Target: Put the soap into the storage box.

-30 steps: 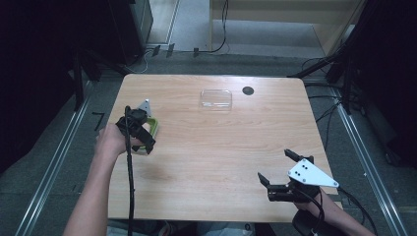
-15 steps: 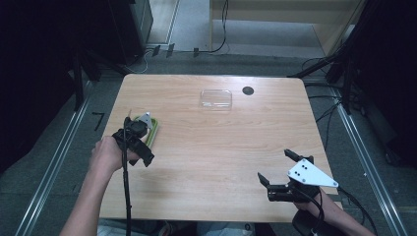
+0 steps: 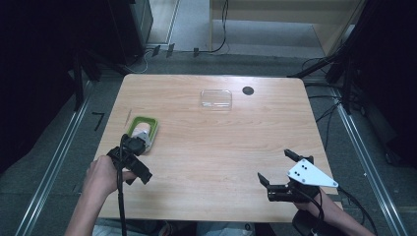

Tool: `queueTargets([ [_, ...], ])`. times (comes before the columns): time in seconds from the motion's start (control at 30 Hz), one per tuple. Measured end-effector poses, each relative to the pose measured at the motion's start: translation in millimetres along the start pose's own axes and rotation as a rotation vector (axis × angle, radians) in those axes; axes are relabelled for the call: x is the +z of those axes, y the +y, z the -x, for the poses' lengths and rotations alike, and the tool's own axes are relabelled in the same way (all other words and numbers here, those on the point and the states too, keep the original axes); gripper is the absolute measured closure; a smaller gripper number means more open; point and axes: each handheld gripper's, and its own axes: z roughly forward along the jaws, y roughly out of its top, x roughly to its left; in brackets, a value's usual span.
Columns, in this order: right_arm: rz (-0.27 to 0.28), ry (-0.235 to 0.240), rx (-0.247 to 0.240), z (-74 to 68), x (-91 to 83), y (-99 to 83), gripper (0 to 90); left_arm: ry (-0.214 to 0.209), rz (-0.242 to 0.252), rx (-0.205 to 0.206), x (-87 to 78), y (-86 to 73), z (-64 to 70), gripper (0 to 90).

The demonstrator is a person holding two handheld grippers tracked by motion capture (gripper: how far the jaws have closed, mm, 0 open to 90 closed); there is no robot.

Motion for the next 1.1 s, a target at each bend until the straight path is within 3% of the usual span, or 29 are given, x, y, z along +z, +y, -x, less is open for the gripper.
queueTargets([
  [0.3, -0.001, 0.000, -0.002, -0.5, 0.3, 0.1, 0.0, -0.021, -0.009, 0.008, 20.7, -22.4, 14.9, 8.2],
  [0.67, -0.002, 0.000, -0.003, -0.4, 0.1, 0.0, 0.0, -0.024, 0.018, 0.012, 42.6, -39.0, 33.3, 7.2],
  [0.83, -0.002, 0.001, -0.003, -0.3, 0.3, 0.0, 0.0, -0.038, 0.041, 0.007, 52.7, -46.7, 36.6, 6.3],
  [1.1, -0.001, 0.001, -0.004, -0.3, 0.5, 0.1, 0.0, -0.039, 0.038, 0.014, 62.7, -50.6, 38.1, 5.7],
])
